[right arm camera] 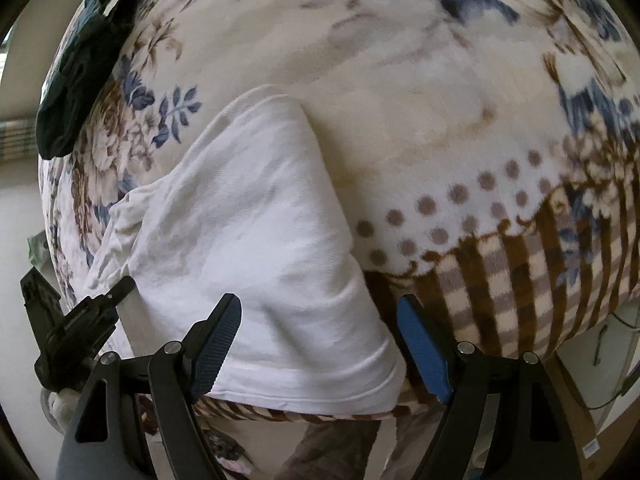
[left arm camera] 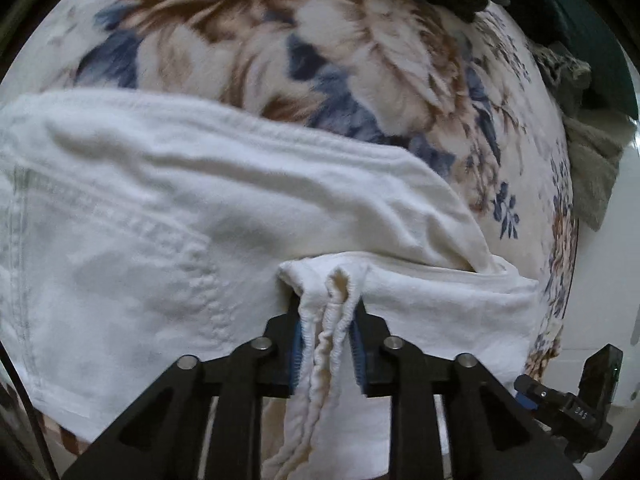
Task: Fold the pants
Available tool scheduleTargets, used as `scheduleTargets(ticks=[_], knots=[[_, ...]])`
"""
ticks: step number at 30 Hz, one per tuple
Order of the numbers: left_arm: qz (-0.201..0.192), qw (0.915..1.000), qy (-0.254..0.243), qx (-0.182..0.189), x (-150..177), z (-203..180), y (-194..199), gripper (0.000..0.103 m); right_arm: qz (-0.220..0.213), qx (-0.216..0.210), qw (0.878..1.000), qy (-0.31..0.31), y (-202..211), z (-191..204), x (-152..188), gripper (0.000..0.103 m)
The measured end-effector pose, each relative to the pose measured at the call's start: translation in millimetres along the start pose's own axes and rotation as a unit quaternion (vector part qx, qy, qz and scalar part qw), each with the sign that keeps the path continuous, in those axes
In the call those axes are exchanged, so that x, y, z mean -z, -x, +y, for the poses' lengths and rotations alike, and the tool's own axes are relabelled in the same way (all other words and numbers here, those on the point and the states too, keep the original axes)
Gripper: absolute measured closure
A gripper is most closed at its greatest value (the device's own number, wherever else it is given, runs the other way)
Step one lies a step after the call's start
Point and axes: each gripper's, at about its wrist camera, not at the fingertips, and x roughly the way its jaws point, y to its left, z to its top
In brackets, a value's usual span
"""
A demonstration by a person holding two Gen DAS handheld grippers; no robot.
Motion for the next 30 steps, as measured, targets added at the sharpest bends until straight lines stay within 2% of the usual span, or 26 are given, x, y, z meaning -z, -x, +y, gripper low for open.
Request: scheduleTargets(ticks=[1,4,6,7,9,10,12,13,15,16,17,18,19,20,22,24,26,28,30], knots=[[0.002,1.0,0.005,-0.002,3,3,5,0.07,-0.001,0.001,1.0,0.002,1,2,0,0.02],[-0.009,0.9991,0.041,0.005,19,13,24,0.06,-0.006,-0.001,1.0,-0.002,6,5,1,0.02],[-0.008,0.9975,0.067,0.023,30,17,27,0.059,-0.006,-0.009,1.0,-0.01,7,5,2,0.02],[-0.008,0.9975,0.069,0.012,34,18,26,0.059,-0.005,-0.013,1.0,-0.017,6,4,2,0.02],[-0.018,0.9969,0.057,-0.05,41,22,18,0.059,0.004,-0.019,0.999,-0.029,4,3,2,0.02],[-0.015,0.9957,0.067,-0.062,44,31,12,0.059,0.004,-0.016,0.999,-0.03,4,4,2,0.02],[-0.012,0.993,0.114,-0.028,45,47,17,0.06,0.003,-0.009,1.0,-0.019,8,12,2,0.02],[-0.019,0.9889,0.147,0.009,46,54,30,0.06,0.001,-0.005,1.0,-0.011,10,16,1,0.02],[-0.061,0.9825,0.168,0.054,49,60,64,0.059,-0.012,-0.002,1.0,0.007,17,27,1,0.02],[-0.083,0.9804,0.168,0.059,52,61,81,0.059,-0.024,0.003,1.0,0.016,21,34,2,0.02],[-0.108,0.9772,0.172,0.063,56,66,98,0.048,-0.034,0.007,0.999,0.025,24,41,2,0.02],[-0.139,0.9714,0.179,0.071,62,75,115,0.036,-0.042,0.012,0.998,0.036,26,49,3,0.02],[-0.158,0.966,0.189,0.08,68,85,124,0.018,-0.048,0.015,0.998,0.045,27,57,3,0.02],[-0.172,0.957,0.215,0.092,75,104,132,0.01,-0.054,0.016,0.997,0.056,28,68,5,0.02],[-0.183,0.9412,0.268,0.094,86,133,133,0.009,-0.055,0.007,0.996,0.076,25,89,8,0.02],[-0.194,0.9167,0.336,0.095,99,174,128,0.009,-0.044,0.0,0.995,0.093,14,113,11,0.02],[-0.209,0.8958,0.378,0.105,105,200,118,0.009,-0.03,-0.006,0.994,0.108,1,136,16,0.02],[-0.212,0.8843,0.397,0.125,107,219,104,0.01,-0.02,-0.01,0.992,0.121,-11,153,18,0.02],[-0.206,0.8688,0.429,0.137,110,239,88,0.011,-0.003,-0.005,0.989,0.148,-27,169,22,0.02]])
